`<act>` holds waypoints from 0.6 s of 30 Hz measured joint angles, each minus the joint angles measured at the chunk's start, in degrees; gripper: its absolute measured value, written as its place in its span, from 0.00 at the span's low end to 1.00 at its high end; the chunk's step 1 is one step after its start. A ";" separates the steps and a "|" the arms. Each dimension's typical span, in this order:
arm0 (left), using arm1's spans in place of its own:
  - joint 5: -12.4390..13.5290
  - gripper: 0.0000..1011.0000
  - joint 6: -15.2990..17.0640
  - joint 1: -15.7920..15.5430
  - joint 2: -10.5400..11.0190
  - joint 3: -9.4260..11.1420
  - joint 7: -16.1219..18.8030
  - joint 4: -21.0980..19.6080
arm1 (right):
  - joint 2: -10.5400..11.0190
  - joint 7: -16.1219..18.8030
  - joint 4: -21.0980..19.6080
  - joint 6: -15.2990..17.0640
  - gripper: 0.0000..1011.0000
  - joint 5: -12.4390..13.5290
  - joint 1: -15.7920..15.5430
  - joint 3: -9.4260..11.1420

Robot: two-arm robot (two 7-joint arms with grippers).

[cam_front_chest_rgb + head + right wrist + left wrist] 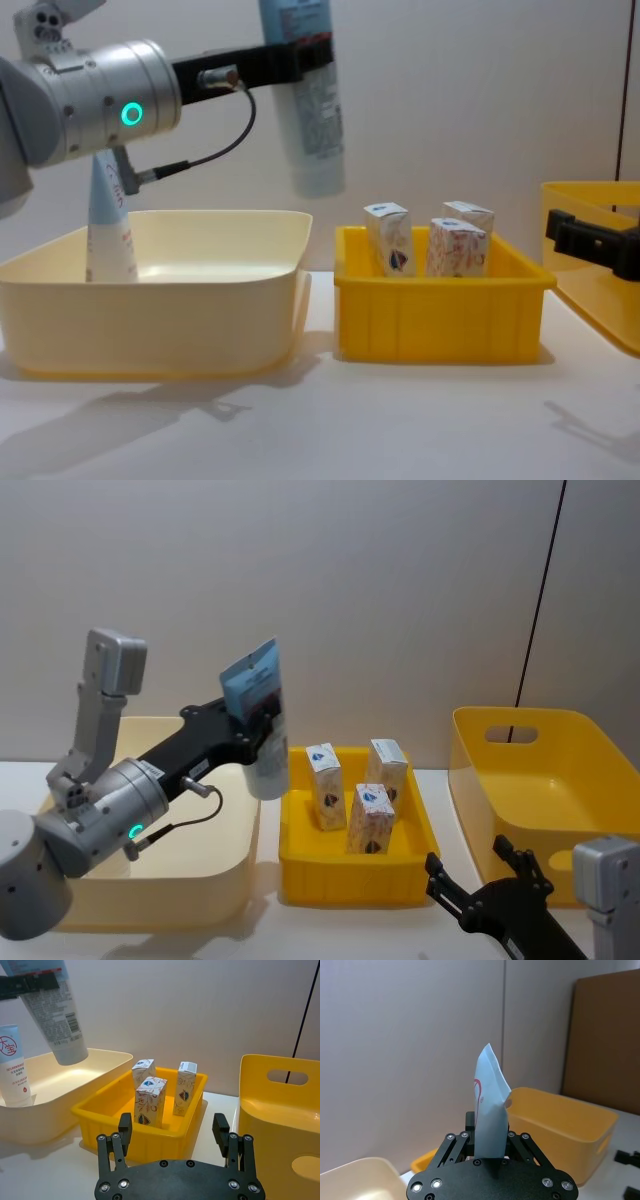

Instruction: Bimanual collaborative sorting of washing and personal care products

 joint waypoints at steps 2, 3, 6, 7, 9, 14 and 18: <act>-1.04 0.25 0.27 -0.36 -0.25 0.29 -1.31 0.00 | 0.00 0.00 0.00 0.00 0.99 0.00 0.00 0.00; -1.35 0.25 0.37 -0.48 -0.34 0.40 -1.92 0.01 | 0.00 0.00 0.00 0.00 0.99 0.00 0.00 0.00; -2.63 0.25 0.80 -1.00 -0.76 0.89 -3.74 0.28 | 0.00 0.00 0.00 0.00 0.99 0.00 0.00 0.00; -2.91 0.24 0.90 -1.11 -0.86 1.00 -4.17 0.38 | 0.00 0.00 0.00 0.00 0.99 0.00 0.00 0.00; -3.61 0.25 1.15 -1.37 -1.07 1.26 -5.23 0.62 | 0.00 0.00 0.00 0.00 0.99 0.00 0.00 0.00; -5.66 0.25 2.00 -2.24 -1.87 2.32 -8.62 1.82 | 0.00 0.00 0.00 0.00 0.99 0.00 0.00 0.00; -7.13 0.24 2.55 -3.10 -2.59 3.44 -11.52 3.26 | 0.00 0.00 0.00 0.00 0.99 0.00 0.00 0.00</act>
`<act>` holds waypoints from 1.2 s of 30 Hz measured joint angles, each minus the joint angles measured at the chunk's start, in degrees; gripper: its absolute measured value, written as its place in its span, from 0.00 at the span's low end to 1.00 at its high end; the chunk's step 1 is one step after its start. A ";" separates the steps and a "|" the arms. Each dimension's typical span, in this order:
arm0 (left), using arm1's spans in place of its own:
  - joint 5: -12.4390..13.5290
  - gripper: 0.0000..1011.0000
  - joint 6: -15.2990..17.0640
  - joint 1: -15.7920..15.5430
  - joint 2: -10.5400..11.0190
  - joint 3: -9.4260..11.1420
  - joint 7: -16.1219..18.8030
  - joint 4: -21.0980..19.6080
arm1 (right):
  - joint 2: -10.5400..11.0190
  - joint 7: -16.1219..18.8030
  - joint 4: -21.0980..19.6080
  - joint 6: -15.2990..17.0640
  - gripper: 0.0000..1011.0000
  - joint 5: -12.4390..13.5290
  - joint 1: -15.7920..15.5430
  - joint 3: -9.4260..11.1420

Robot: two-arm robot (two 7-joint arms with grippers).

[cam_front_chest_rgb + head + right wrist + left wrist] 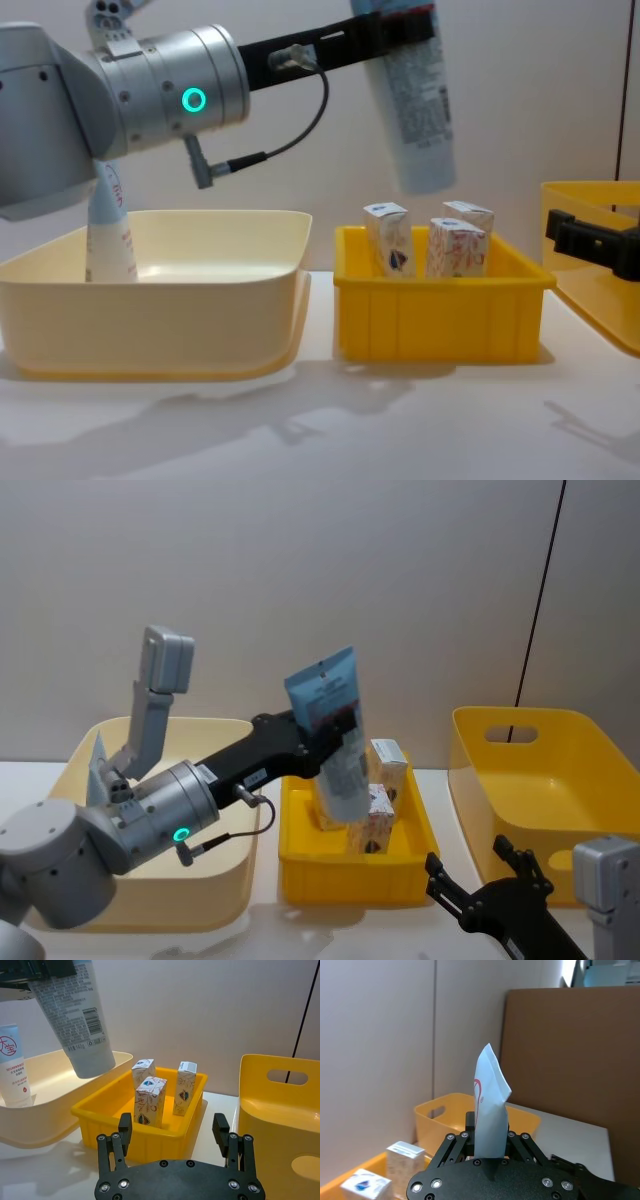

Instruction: Bimanual collaborative sorting of washing and personal care products

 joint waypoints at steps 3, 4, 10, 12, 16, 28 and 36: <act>-0.59 0.25 0.19 -0.49 -0.29 0.67 -1.46 0.87 | 0.00 0.00 0.00 0.00 0.99 0.00 0.00 0.00; -0.67 0.25 0.21 -0.57 -0.34 0.81 -1.69 1.00 | 0.00 0.00 0.00 0.00 0.99 0.00 0.00 0.00; -0.69 0.24 0.10 -0.86 -0.55 1.89 -2.07 1.65 | 0.00 0.00 0.00 0.00 0.99 0.00 0.00 0.00; -0.50 0.24 -0.11 -0.86 -0.56 2.08 -1.79 1.67 | 0.00 0.00 0.00 0.00 0.99 0.00 0.00 0.00; 0.51 0.25 -0.98 -0.74 -0.52 2.61 -0.33 1.67 | 0.00 0.00 0.00 0.00 0.99 0.00 0.00 0.00; 2.55 0.25 -2.79 -0.60 -0.25 3.56 2.21 1.59 | 0.35 1.12 -0.18 0.00 0.99 0.37 0.01 0.17; 3.21 0.24 -3.42 -0.56 -0.12 3.89 3.05 1.58 | 0.87 3.63 0.49 0.25 0.99 0.87 2.12 0.10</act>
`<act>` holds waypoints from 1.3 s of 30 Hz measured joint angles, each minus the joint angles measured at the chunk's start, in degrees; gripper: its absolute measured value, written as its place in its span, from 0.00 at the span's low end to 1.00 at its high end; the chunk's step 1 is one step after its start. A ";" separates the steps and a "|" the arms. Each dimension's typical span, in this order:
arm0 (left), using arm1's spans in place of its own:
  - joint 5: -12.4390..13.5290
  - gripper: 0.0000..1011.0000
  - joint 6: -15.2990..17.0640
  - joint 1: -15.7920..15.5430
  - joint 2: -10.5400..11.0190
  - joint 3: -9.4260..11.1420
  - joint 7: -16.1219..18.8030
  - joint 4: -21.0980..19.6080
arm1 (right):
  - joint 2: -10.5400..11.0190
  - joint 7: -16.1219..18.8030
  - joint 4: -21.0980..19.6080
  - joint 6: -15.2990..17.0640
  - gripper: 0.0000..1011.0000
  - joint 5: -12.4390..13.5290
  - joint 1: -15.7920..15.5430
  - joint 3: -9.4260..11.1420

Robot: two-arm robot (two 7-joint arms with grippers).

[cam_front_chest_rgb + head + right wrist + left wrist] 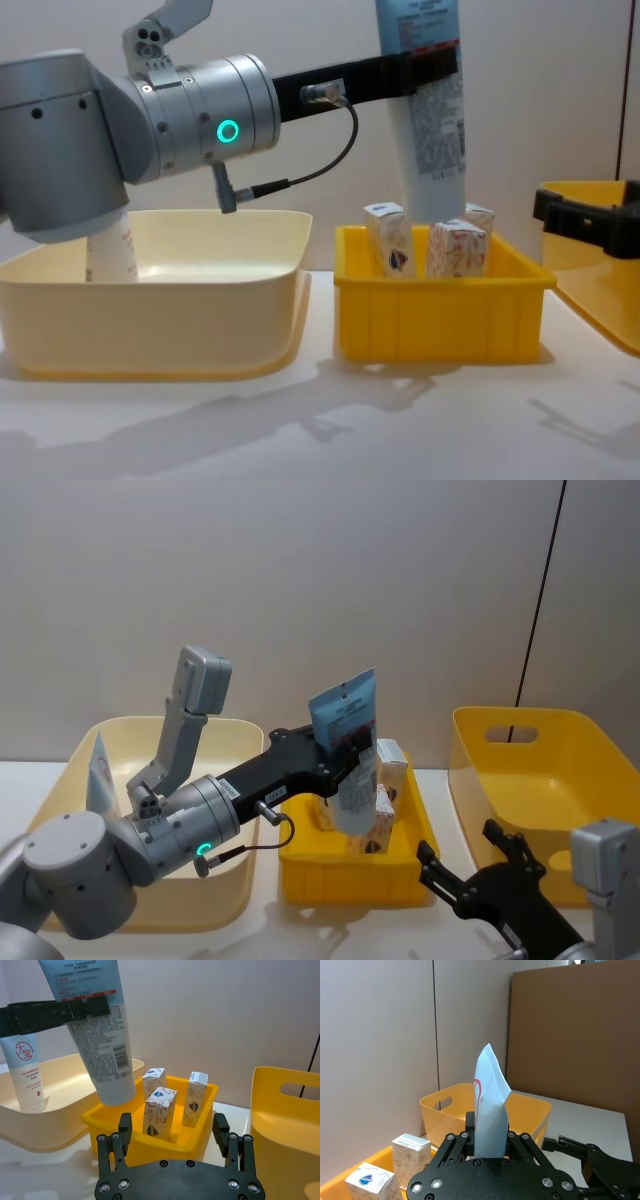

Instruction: Bimanual collaborative sorting of washing and personal care products

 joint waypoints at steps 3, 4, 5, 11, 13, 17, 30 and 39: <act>0.10 0.24 -0.06 0.01 0.02 0.05 0.13 0.00 | -0.08 0.81 0.92 0.09 0.99 -0.01 1.39 -0.31; 0.13 0.24 -0.09 0.01 0.02 0.06 0.16 0.00 | -0.14 1.09 1.21 0.11 0.99 -0.05 1.78 -0.43; 0.16 0.24 -0.11 0.01 0.02 0.08 0.20 0.00 | -0.19 1.30 1.50 0.13 0.99 -0.08 2.31 -0.54; 0.34 0.25 -0.31 0.04 0.06 0.16 0.41 0.00 | -0.73 3.23 4.16 0.26 0.99 -0.60 5.61 -1.67; 0.39 0.24 -0.35 0.04 0.07 0.17 0.47 0.00 | -0.86 4.09 5.12 0.36 0.99 -0.74 6.86 -2.16; 0.46 0.25 -0.41 0.04 0.09 0.20 0.57 0.01 | -0.96 5.94 6.60 0.64 0.99 -0.88 8.79 -2.93; 0.54 0.24 -0.49 0.04 0.12 0.26 0.68 0.01 | -0.86 12.00 11.29 1.48 0.99 -1.14 14.86 -6.35; 0.58 0.24 -0.52 0.03 0.12 0.26 0.74 0.01 | -1.91 12.85 14.25 1.42 0.99 -2.83 18.26 -8.37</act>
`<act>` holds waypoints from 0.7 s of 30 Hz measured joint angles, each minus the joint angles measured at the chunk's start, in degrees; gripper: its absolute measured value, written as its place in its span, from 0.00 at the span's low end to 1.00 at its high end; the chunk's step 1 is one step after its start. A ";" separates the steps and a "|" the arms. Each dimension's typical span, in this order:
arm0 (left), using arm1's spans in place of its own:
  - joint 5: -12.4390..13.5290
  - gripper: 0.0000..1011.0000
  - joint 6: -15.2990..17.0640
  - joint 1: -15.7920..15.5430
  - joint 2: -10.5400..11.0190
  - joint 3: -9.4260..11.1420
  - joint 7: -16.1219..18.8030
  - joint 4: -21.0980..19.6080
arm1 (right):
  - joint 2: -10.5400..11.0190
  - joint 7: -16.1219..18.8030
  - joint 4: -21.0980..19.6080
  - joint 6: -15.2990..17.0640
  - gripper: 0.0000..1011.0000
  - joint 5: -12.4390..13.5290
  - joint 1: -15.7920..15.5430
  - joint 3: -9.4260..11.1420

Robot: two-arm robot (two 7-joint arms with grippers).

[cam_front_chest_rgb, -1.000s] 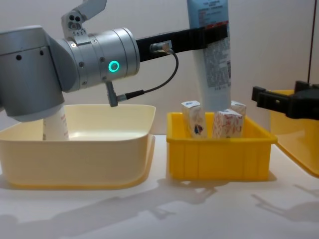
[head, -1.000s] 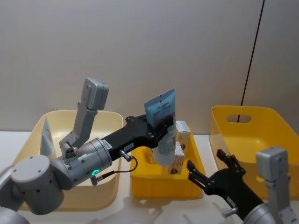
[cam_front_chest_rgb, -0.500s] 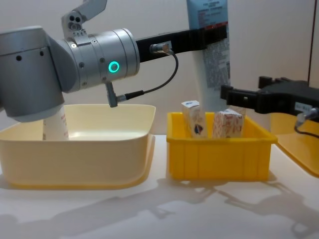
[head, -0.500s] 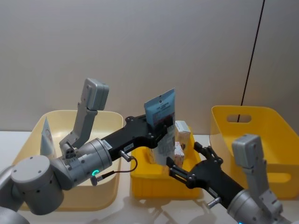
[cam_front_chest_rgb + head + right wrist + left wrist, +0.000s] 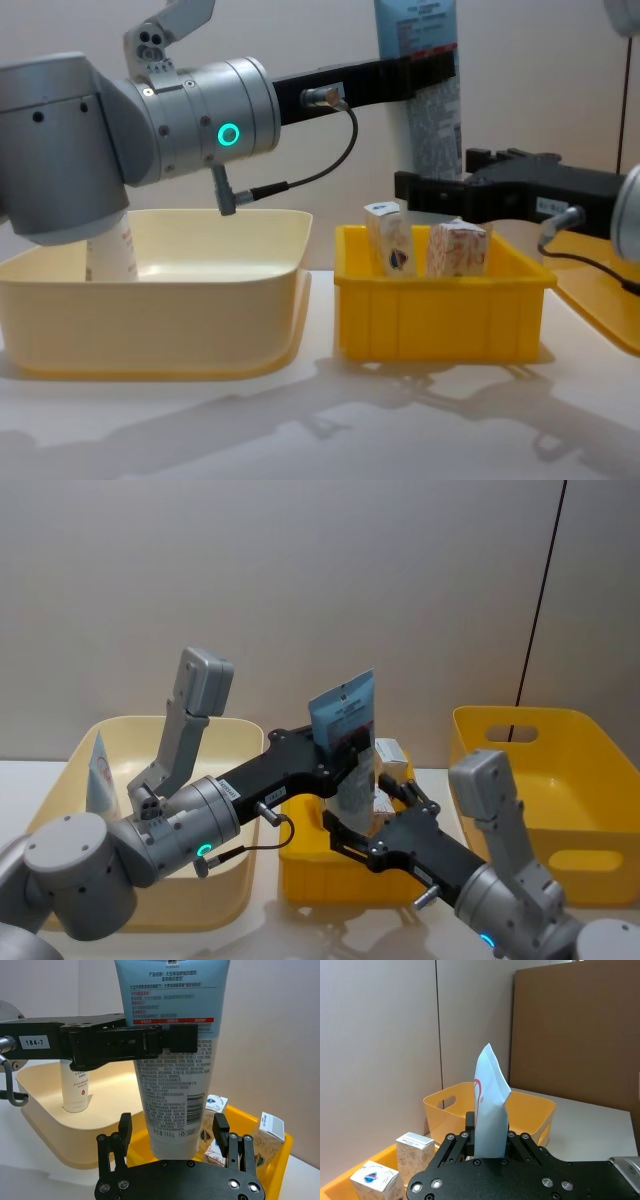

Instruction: Bimanual collaborative sorting of washing and personal care products

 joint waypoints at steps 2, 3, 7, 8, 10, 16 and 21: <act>0.00 0.24 0.00 0.00 0.00 0.00 0.01 0.00 | -0.27 0.05 0.57 -0.09 0.98 -0.33 0.61 -0.35; 0.00 0.24 -0.01 0.00 0.00 0.00 0.01 0.00 | -0.37 0.07 0.78 -0.11 0.97 -0.47 0.85 -0.48; 0.00 0.24 0.00 0.00 0.00 -0.01 0.01 0.00 | -0.68 0.12 1.44 -0.23 0.89 -0.92 1.58 -0.91; 0.01 0.24 -0.01 0.00 0.01 -0.01 0.01 0.00 | -0.77 0.13 1.65 -0.25 0.86 -1.05 1.83 -1.04; 0.00 0.24 -0.01 0.00 0.01 -0.01 0.01 0.00 | -0.87 0.13 1.85 -0.27 0.81 -1.20 2.05 -1.15; 0.00 0.24 -0.01 0.00 0.00 -0.02 0.04 0.00 | -1.14 0.21 2.44 -0.33 0.67 -1.59 2.69 -1.50; -0.01 0.27 -0.01 0.00 -0.01 0.00 0.03 0.00 | -1.30 0.26 2.77 -0.37 0.65 -1.81 3.03 -1.70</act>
